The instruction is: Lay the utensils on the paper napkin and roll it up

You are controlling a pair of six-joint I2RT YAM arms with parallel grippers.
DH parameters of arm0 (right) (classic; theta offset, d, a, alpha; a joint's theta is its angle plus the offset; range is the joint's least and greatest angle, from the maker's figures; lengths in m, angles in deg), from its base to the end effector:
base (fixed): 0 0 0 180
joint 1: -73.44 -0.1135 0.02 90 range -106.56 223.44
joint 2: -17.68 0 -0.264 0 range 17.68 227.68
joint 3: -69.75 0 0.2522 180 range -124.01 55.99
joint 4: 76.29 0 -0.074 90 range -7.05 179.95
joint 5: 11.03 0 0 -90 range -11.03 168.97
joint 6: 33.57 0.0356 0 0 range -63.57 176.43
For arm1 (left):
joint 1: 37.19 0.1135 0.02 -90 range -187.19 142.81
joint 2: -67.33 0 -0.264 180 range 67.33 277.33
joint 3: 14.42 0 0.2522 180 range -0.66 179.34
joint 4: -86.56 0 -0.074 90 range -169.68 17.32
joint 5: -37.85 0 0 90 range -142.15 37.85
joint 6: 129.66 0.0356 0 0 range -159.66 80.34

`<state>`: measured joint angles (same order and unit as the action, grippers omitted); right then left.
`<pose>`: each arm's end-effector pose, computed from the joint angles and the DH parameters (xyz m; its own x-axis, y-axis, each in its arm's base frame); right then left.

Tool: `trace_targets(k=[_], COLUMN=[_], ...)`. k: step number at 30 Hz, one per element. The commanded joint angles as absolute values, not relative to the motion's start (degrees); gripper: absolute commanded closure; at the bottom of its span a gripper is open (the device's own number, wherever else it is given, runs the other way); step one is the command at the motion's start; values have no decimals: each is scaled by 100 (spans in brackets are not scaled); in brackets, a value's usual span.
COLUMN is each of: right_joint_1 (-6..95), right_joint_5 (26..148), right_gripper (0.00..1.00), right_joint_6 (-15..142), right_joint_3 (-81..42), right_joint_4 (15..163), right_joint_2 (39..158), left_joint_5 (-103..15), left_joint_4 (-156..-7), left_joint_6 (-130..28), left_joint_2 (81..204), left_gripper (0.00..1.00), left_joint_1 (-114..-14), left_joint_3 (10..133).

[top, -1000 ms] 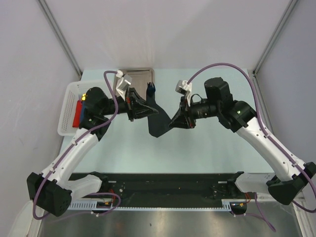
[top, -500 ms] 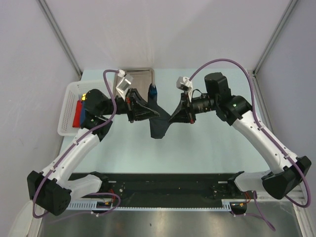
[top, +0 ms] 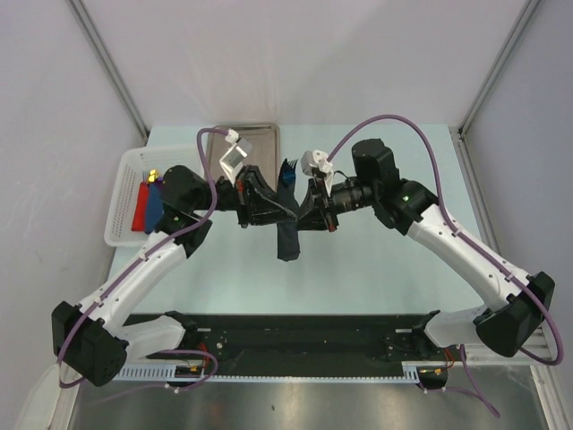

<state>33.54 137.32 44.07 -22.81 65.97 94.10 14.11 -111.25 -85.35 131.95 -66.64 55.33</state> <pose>0.2003 0.2070 0.4061 -0.0738 -0.2082 -0.9753 -0.9824 -0.1533 0.1071 0.1924 -0.1461 0.4090 -0.4298 -0.0881 -0.8986 0.8939 -0.1818 -0.4097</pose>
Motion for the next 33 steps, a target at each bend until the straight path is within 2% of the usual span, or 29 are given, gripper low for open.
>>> trace_targets(k=[1,2,5,9,12,19,24,33], right_joint_1=[3257,3266,3546,3933,3986,4110,3908,3468], right_joint_5=[13233,13119,12618,11339,10415,10129,10735,11114], right_gripper=[100,99,87,73,64,57,54,54], right_joint_6=[4710,4755,5062,4950,4799,5185,5617,5617], right_joint_3=[-2074,-2073,-2135,-2416,-2565,-2996,-2891,-2513], right_joint_4=[7272,7273,7273,6983,7009,6771,7157,7949], right_joint_2=[9494,9476,9353,9099,8783,8466,8509,8773], left_joint_5=[1035,825,273,-809,-1381,-1954,-1709,-1321], left_joint_4=[-11634,-11546,-11116,-9870,-9604,-9488,-10013,-10815], left_joint_6=[-8519,-8440,-8185,-7298,-7095,-7042,-7542,-8088], left_joint_2=[13035,13026,12982,12824,12771,12859,12964,12947], left_gripper=[100,100,100,100,100,100,100,100], left_joint_1=[-6699,-6646,-6383,-6180,-6075,-5960,-5951,-5960], left_joint_3=[5568,5559,5620,5743,5726,5927,5946,5735])
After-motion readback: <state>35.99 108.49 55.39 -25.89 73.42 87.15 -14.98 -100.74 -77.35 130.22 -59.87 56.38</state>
